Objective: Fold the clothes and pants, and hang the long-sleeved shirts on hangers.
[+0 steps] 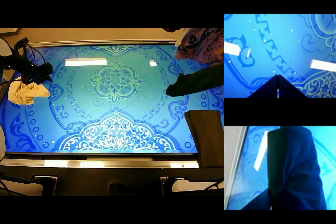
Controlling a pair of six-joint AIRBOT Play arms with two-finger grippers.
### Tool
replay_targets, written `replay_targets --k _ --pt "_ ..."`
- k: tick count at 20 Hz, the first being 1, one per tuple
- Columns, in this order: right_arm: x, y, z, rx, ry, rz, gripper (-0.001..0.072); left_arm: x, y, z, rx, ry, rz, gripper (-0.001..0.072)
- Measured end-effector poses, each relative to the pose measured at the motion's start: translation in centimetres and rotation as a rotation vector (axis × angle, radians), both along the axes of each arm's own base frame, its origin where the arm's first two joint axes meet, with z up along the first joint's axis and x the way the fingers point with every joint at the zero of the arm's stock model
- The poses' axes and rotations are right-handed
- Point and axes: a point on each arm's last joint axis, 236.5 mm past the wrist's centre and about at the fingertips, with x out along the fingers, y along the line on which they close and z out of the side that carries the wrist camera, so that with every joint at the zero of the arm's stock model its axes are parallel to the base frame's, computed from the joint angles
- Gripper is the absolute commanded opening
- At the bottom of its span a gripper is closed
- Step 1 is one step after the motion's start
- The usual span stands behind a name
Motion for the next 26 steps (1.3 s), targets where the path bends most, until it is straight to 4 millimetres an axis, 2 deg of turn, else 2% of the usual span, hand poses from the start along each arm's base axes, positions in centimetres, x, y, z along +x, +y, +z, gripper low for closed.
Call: replay_targets --k 5,12,17,26 --pt "-4.7 -2.2 1.6 -0.050 0.112 -0.166 0.0030 -0.4 0.0 -0.1 0.002 0.018 -0.003 0.0016" --pt "-12.9 -5.1 1.1 -0.170 0.380 -0.335 0.0031 -0.7 0.0 -0.3 0.003 0.032 -0.005 0.0017" --pt "-17.5 -5.8 -0.9 -0.228 0.591 -0.347 0.0031 -1.0 0.0 -0.3 0.004 0.044 -0.007 0.0017" --pt "-27.2 -5.1 -7.6 -0.279 1.000 -0.316 0.0032 -1.3 0.0 -0.4 0.005 0.055 -0.010 0.0017"
